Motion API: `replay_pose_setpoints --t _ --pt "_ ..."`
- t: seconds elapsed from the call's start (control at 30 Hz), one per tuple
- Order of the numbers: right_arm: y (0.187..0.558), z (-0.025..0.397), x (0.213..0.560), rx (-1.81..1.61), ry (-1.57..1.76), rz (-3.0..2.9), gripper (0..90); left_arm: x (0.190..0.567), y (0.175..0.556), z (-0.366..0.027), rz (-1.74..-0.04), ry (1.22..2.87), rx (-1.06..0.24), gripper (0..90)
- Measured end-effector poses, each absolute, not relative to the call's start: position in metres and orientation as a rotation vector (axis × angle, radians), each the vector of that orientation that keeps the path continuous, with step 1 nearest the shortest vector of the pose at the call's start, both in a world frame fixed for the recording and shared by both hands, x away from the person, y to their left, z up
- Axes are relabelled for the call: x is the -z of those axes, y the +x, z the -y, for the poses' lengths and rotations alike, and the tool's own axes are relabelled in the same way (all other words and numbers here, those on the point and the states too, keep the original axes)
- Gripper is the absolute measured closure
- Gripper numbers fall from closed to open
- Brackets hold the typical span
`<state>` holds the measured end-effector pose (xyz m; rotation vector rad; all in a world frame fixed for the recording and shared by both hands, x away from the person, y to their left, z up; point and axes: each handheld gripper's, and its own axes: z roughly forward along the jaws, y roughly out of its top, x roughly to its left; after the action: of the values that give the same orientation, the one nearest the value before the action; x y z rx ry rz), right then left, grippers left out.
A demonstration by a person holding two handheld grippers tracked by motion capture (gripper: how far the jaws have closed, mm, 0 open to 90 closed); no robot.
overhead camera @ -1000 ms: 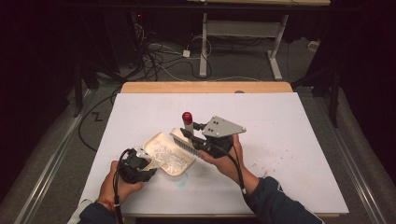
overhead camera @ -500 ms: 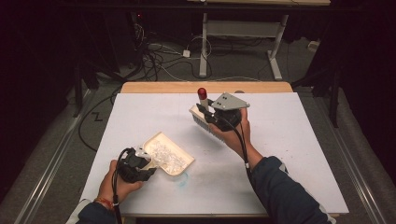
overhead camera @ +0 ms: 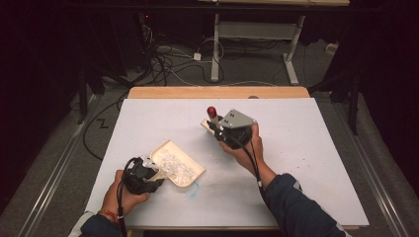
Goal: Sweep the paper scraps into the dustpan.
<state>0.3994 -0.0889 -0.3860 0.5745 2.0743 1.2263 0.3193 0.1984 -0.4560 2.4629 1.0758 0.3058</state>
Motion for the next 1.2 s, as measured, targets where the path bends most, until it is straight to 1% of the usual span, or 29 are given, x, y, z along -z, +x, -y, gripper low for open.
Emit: replay_pose_setpoints --t 0.13,0.37,0.6,0.83,1.2 --pt "0.375 0.088 0.386 -1.261 0.558 -2.109 69.9 0.454 0.317 -0.197 -1.073 2.474 -0.314 63.3" --pt "0.345 0.08 0.379 -1.318 0.453 -2.237 69.9 0.454 0.315 -0.192 -1.049 2.491 -0.31 63.3" --pt "0.337 0.07 0.373 -1.441 0.424 -2.279 70.1 0.454 0.314 -0.192 -1.045 2.489 -0.308 63.3" --pt "0.333 0.078 0.357 -1.494 0.406 -2.231 70.1 0.454 0.314 -0.192 -1.047 2.488 -0.306 63.3" --pt "0.341 0.098 0.354 -1.551 0.483 -2.189 70.0 0.457 0.313 -0.198 -1.067 2.484 -0.295 63.3"
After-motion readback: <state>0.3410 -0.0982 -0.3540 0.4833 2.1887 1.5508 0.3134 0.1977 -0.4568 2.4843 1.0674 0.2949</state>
